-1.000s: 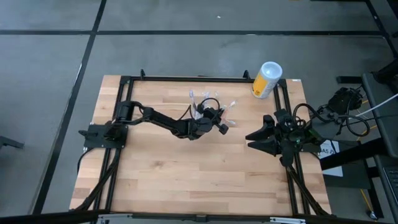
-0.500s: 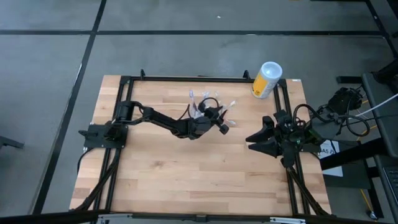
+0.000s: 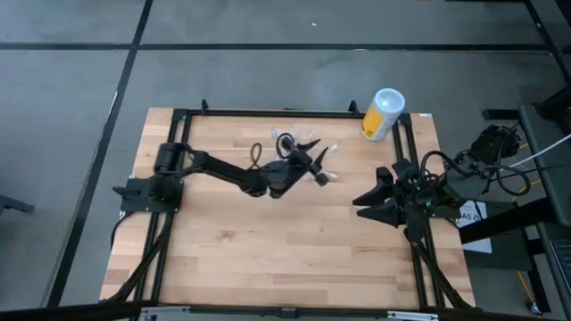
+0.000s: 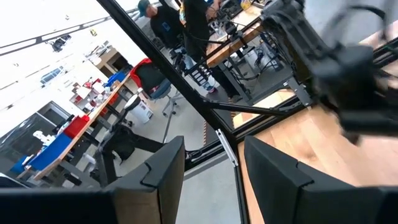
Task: Pick & Place toothbrushing station
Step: Adjust the transparent organizer
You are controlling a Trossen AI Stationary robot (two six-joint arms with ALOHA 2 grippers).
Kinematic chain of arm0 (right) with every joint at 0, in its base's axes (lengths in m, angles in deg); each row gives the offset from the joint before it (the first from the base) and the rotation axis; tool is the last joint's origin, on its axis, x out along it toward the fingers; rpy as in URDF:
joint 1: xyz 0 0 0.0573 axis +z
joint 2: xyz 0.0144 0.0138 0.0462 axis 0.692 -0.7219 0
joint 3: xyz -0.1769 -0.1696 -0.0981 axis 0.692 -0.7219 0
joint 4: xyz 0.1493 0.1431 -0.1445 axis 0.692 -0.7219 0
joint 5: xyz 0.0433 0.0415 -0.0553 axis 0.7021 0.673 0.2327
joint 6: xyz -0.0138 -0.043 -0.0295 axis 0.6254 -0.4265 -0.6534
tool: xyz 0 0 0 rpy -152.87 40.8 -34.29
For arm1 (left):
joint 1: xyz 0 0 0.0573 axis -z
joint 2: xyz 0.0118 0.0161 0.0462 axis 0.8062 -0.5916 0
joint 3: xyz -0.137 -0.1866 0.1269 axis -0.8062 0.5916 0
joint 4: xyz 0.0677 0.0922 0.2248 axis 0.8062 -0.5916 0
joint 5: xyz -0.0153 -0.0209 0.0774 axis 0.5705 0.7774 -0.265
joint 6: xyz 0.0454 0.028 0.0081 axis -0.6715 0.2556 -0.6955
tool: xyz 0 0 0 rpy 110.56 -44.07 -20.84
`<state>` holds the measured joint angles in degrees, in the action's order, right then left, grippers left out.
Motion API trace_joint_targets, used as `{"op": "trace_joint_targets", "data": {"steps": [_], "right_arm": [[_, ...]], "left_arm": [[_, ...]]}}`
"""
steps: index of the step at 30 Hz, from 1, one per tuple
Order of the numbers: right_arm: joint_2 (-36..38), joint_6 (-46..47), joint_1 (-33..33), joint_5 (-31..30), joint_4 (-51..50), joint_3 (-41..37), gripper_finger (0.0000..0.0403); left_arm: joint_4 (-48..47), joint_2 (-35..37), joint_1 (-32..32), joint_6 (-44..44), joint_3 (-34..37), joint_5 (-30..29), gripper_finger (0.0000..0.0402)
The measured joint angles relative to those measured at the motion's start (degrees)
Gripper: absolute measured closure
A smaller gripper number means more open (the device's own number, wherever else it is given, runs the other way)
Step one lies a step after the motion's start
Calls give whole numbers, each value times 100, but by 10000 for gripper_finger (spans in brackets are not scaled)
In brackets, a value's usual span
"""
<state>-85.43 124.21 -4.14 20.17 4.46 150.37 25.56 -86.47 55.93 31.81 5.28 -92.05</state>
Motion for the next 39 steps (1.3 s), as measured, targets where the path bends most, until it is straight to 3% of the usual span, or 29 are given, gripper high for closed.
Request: {"op": "trace_joint_targets", "data": {"steps": [2, 4, 7, 10, 13, 18, 25, 31, 39], "right_arm": [[0, -7, 1, 18, 0, -1, 234], [0, -13, 1, 22, -11, -2, 234], [-2, -36, 36, -18, -46, -1, 234], [-2, -108, 99, -154, -46, 0, 234], [-2, -190, 170, -302, -43, 0, 234], [-4, -178, 287, -502, -39, 0, 234], [-4, -7, 423, -782, -18, 0, 234], [-4, 112, 440, -900, -22, -2, 234], [-4, 112, 440, -905, -24, -1, 234]], "left_arm": [[-225, 358, 137, -456, -7, -124, 257], [-1129, 766, 311, -266, -10, -292, 268], [-3403, 1192, 572, 1082, -11, -154, 299], [-5427, 1118, 920, 2578, 16, 106, 340], [-6138, 772, 1440, 3489, 19, 145, 379], [-5165, 8, 1855, 3451, -16, 49, 399], [-4904, -828, 1284, 4029, -483, 289, 399], [-3860, -934, 800, 4028, -605, 282, 400], [-3740, -942, 426, 3714, -600, 453, 400]]}}
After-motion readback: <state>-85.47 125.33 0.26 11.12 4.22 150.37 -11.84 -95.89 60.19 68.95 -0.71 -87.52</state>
